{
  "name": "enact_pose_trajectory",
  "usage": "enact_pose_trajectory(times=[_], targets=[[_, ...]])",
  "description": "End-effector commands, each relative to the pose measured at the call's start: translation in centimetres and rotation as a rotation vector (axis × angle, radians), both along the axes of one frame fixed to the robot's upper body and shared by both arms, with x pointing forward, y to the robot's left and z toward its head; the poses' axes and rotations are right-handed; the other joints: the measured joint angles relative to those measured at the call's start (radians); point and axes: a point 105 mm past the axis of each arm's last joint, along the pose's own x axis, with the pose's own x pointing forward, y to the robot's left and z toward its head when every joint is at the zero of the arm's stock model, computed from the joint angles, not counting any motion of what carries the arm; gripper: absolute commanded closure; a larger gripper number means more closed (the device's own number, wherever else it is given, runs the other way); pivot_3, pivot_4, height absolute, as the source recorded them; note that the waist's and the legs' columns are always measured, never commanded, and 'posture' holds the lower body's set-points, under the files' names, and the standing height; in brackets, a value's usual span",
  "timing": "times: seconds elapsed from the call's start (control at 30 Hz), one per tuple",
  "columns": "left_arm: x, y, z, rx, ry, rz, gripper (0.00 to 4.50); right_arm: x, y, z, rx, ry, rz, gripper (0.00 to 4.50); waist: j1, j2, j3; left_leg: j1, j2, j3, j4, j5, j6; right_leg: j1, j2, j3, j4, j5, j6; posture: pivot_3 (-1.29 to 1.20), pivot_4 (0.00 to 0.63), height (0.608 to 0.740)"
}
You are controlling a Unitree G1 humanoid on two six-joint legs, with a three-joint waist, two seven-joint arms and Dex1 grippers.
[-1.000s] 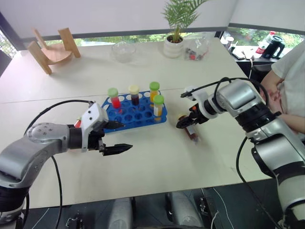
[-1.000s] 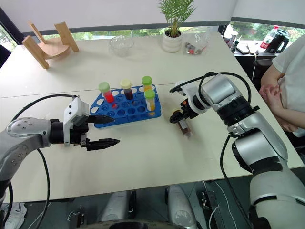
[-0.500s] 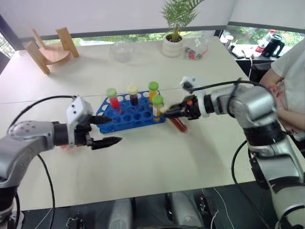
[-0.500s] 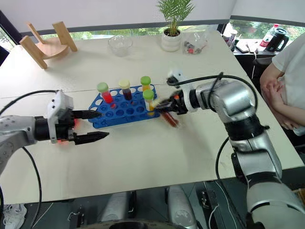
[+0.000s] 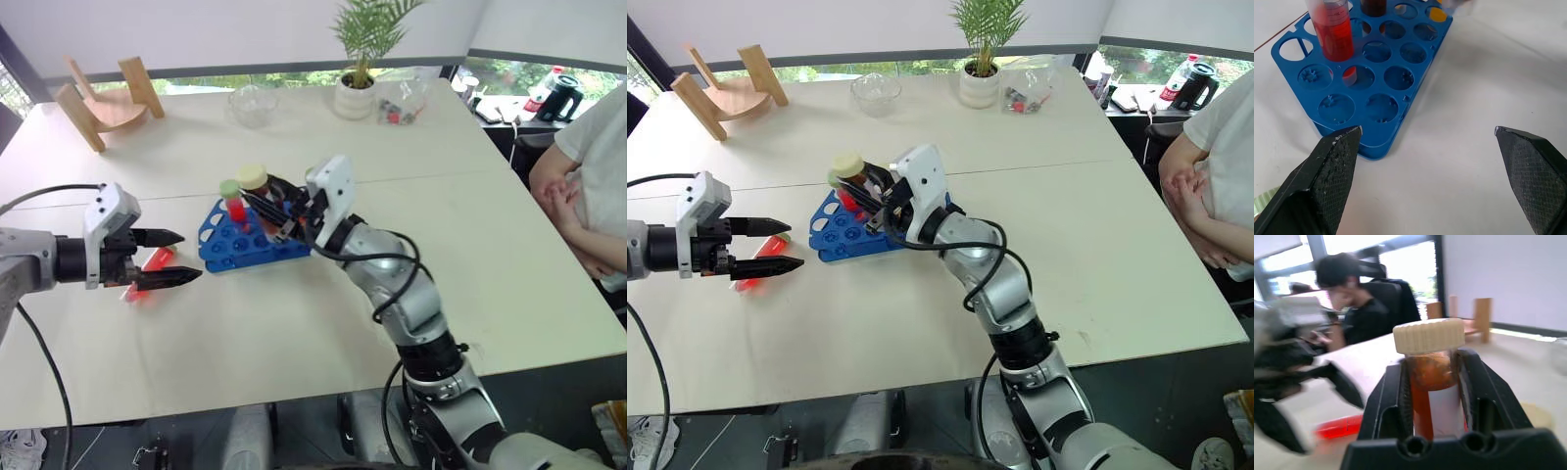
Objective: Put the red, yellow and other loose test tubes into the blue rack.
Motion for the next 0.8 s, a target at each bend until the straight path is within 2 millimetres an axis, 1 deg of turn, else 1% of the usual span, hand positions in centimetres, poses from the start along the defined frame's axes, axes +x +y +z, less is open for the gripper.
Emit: enact_pose_trajectory(times=[0.03, 0.23, 0.37, 0.5, 0.7, 0.8], targets=[[0.1, -0.3, 0.9, 0.024, -0.033, -0.015, 0.00, 0.5, 0.1, 0.5, 0.038, -0.093, -0.056, 3.67, -0.002, 0.000, 0.000, 0.000, 0.000, 0.000, 0.000, 0.000, 0.000, 0.000, 0.000, 0.000, 0.000, 0.000, 0.000, 0.00, 0.150, 0.740], [0.1, -0.7, 0.6, 0.018, -0.036, -0.012, 0.00, 1.3, -0.2, -1.0, 0.035, -0.063, -0.069, 3.67, -0.003, 0.000, 0.000, 0.000, 0.002, 0.000, 0.000, 0.000, 0.000, -0.001, 0.002, 0.000, 0.001, 0.000, -0.001, 0.00, 0.150, 0.740], [0.2, -0.7, 0.4, 0.016, -0.038, -0.003, 0.00, 1.4, 0.4, -1.7, 0.034, -0.041, -0.056, 3.67, -0.003, 0.000, 0.000, 0.000, 0.002, 0.000, 0.000, 0.000, 0.000, -0.001, 0.002, 0.000, 0.001, 0.000, -0.001, 0.00, 0.150, 0.740], [0.2, -0.6, 0.2, 0.017, -0.041, 0.007, 0.00, 1.3, 1.1, -1.9, 0.036, -0.033, -0.051, 3.67, -0.004, 0.000, 0.000, 0.001, 0.002, 0.000, 0.000, 0.000, 0.000, 0.000, 0.002, 0.000, 0.002, 0.000, -0.001, 0.00, 0.150, 0.740], [0.2, -0.7, 0.1, 0.011, -0.046, 0.017, 0.00, 1.2, 1.5, -2.8, 0.013, -0.032, -0.057, 3.67, -0.003, 0.000, 0.000, 0.001, 0.002, 0.000, 0.000, 0.000, 0.000, 0.000, 0.002, 0.000, 0.002, 0.000, -0.001, 0.00, 0.150, 0.740], [0.3, -0.7, 0.1, 0.009, -0.049, 0.021, 0.00, 1.2, 1.4, -3.6, -0.016, -0.036, -0.068, 3.67, -0.003, 0.000, 0.000, 0.002, 0.002, 0.000, 0.000, 0.000, 0.000, 0.000, 0.002, 0.000, 0.002, 0.000, -0.001, 0.00, 0.150, 0.740]])
